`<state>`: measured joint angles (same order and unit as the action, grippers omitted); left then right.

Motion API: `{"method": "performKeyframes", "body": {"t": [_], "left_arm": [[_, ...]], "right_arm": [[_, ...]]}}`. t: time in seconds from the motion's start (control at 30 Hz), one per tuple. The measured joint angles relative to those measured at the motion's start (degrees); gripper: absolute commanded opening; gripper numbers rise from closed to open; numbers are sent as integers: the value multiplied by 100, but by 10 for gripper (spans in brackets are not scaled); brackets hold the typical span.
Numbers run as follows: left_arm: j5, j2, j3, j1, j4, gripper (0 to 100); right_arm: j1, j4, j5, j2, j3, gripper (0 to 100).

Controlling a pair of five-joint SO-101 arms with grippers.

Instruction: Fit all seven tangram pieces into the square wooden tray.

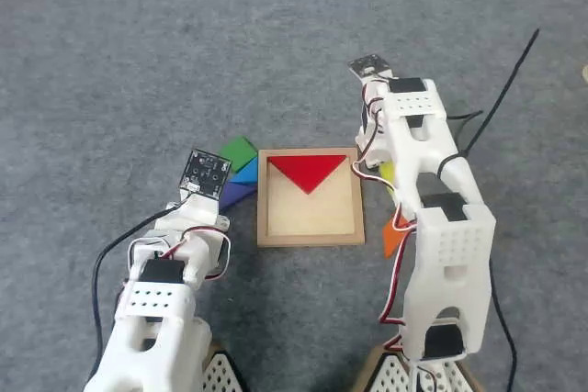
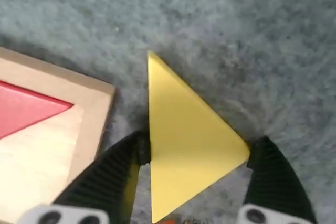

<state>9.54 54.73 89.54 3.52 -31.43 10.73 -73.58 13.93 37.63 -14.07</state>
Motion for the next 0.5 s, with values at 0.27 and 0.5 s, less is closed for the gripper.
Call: {"method": "performKeyframes", "body": {"t": [0.27,0.5], "left_arm": [[0,0,0,0,0,14],[0,0,0,0,0,14]], "right_arm": [[0,0,-105,-105,70,235],[9,-18,-255,-651,440,236]]}}
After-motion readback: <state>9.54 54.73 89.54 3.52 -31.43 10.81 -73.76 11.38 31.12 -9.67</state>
